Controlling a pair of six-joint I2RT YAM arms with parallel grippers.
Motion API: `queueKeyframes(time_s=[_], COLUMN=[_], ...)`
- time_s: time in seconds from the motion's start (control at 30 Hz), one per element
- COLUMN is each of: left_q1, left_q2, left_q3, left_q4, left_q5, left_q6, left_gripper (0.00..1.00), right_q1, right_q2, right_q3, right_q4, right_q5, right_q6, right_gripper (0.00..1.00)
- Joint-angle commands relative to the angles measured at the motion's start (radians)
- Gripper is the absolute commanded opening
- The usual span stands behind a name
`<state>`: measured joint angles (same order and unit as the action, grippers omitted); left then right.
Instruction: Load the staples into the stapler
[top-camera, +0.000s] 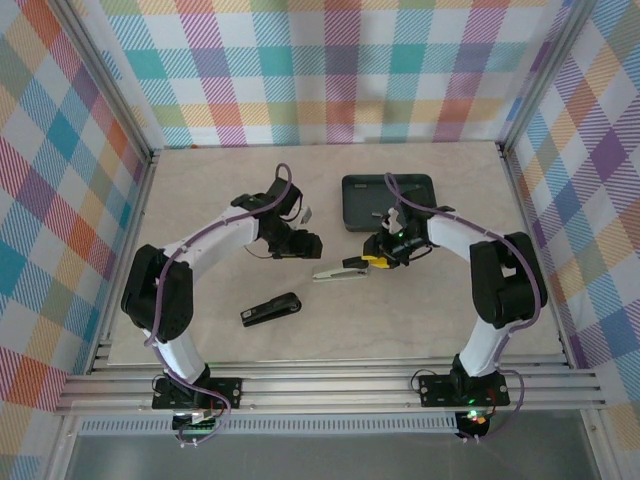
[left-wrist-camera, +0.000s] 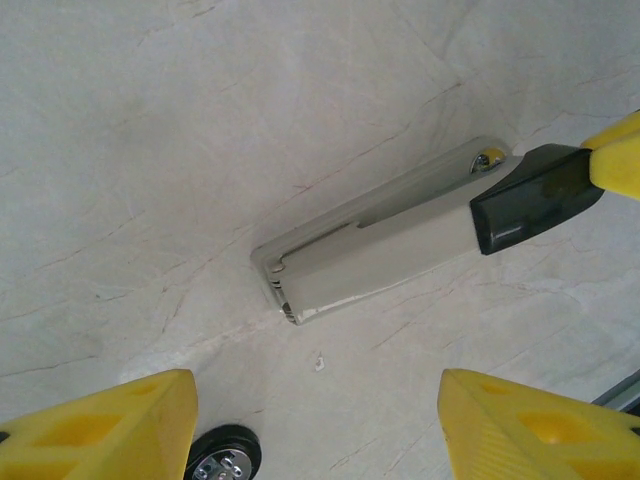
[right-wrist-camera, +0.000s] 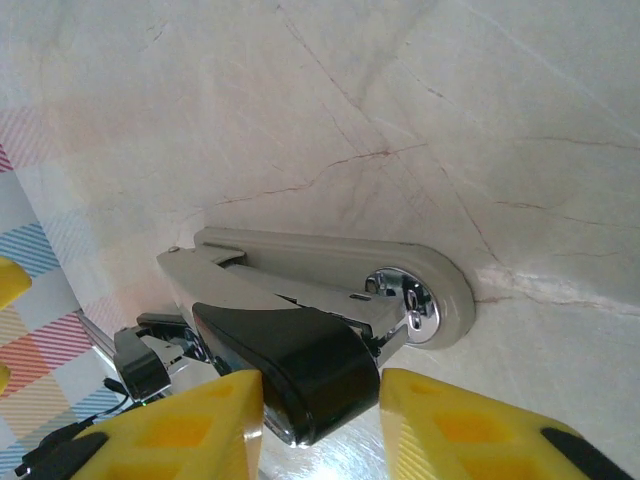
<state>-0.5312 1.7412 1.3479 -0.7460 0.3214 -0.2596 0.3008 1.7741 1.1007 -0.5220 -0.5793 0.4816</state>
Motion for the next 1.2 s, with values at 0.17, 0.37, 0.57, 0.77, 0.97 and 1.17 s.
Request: queueKeyframes(time_s=[0.17, 0.37, 0.57, 0.77, 0.97, 1.17], left_q1=[0.003, 0.002, -0.005, -0.139, -0.236, -0.243], left_q2=[-0.015, -0.037, -0.073, -0.101, -0.065, -0.030], left_q3=[-0.034, -0.020, 0.049, 0.039, -0.061, -0.140], left_q4=[0.041, 0.004, -0.168, -0.364, -0.400, -0.334], left_q5=[0.007, 0.002, -0.020, -0.212, -0.396, -0.419], left_q6=[-0.031, 0.011, 0.190, 0.461, 0.531, 0.535], left_gripper=[0.65, 0.65, 0.70, 0.75, 0.76, 0.69], right_q1=[0.009, 0.009, 0.009, 0.004, 0.001, 0.000], right_q2=[0.145, 0.089, -0.116, -0.231, -0.273, -0.311], right_q3=[-0.076, -0.074, -0.024, -0.036, -0.094, -0.128], right_q4=[-0.023, -0.017, -0.029, -0.025, 0.008, 0.020], right_q5=[0.143, 0.141, 0.102, 0.109, 0.108, 0.111], right_q6=[-0.018, -0.015, -0.022, -0.023, -0.028, -0.032], right_gripper=[0.29, 0.29, 0.49, 0.54, 0.54, 0.53])
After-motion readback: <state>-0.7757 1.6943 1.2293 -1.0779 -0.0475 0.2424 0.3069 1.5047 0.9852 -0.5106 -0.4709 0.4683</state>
